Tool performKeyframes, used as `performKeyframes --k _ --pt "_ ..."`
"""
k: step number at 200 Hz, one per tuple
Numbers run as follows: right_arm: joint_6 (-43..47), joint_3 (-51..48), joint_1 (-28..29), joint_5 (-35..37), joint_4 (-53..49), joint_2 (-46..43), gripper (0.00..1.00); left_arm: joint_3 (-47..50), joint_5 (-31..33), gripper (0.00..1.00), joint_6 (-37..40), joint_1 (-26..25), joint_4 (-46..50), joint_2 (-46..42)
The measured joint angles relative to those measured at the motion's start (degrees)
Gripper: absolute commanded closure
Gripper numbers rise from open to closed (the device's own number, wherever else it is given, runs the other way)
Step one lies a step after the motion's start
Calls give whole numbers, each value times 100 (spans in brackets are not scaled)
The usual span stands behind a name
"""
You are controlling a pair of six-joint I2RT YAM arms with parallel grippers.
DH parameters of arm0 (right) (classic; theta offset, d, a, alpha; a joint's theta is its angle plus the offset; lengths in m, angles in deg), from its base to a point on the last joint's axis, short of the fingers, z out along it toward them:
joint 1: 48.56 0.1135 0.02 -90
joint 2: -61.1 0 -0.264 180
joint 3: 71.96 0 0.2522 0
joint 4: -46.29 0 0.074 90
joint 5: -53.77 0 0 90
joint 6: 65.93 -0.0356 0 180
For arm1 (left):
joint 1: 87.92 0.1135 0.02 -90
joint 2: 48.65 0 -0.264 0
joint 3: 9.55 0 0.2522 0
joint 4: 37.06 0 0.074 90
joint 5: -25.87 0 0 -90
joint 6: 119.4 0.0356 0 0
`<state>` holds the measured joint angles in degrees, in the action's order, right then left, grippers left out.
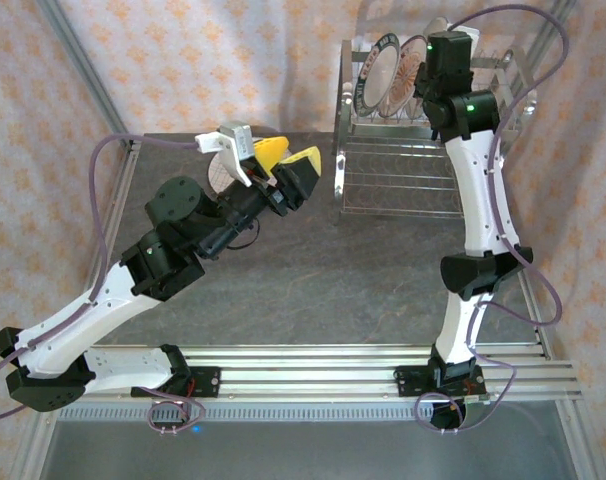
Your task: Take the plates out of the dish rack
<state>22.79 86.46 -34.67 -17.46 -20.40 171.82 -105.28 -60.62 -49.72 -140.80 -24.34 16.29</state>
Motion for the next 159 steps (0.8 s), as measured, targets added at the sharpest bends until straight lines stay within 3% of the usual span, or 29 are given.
performKeyframes --k 75,159 --pt "463 546 293 750 -61 203 100 179 -55 22 -413 0 -271 9" --pt "758 708 332 1005 63 35 100 179 -339 21 -837 0 -647 328"
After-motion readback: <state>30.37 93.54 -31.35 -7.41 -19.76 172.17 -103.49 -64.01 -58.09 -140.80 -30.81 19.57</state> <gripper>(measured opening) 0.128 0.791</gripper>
